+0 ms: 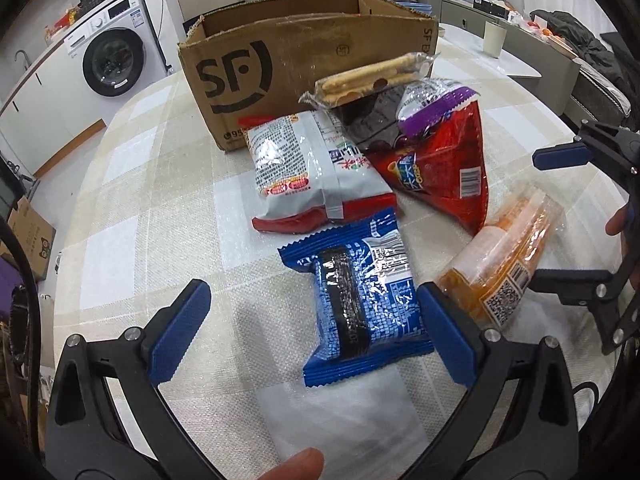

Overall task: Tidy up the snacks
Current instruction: 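Grasp the orange bread roll with the right gripper while the left grasps the blue biscuit pack, then lift both held packets and carry them over the cardboard box, then open both grippers to drop the packets into the box, then move both grippers back toward the remaining snack pile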

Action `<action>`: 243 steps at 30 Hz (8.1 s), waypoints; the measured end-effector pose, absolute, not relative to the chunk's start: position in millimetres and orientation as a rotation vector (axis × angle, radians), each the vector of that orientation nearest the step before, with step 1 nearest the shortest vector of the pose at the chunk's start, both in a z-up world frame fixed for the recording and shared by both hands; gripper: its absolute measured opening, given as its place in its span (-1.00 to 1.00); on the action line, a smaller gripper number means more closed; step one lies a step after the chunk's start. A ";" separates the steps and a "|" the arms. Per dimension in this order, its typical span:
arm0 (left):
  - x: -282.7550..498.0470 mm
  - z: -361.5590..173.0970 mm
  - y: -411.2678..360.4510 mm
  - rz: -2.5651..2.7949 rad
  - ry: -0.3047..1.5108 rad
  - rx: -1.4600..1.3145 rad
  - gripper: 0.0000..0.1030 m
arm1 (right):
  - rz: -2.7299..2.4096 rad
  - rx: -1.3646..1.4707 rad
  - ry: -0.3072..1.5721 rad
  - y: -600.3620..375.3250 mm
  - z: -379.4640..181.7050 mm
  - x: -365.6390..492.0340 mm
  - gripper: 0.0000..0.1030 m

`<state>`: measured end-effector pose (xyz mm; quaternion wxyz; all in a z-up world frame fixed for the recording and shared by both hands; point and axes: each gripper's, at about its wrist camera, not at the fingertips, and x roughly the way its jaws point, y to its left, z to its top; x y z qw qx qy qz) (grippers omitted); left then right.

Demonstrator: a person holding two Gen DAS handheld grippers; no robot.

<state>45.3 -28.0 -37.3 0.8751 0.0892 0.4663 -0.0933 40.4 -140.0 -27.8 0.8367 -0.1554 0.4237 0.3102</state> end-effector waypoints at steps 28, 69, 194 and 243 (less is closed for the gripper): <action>55.5 -54.0 -10.3 -0.271 1.054 0.121 0.98 | 0.903 -0.387 0.870 -114.5 -35.6 17.9 0.27; 27.1 -39.4 -32.2 -0.417 0.946 0.169 -0.21 | 0.936 -0.149 0.632 -160.3 17.5 17.8 -0.27; 191.8 61.7 -1.7 -0.117 0.617 0.017 0.70 | 0.481 0.172 0.474 -164.3 74.1 150.5 0.99; 136.9 -4.9 16.7 -0.141 0.815 -0.003 0.99 | 0.501 -0.003 0.936 -124.6 -27.4 116.7 0.99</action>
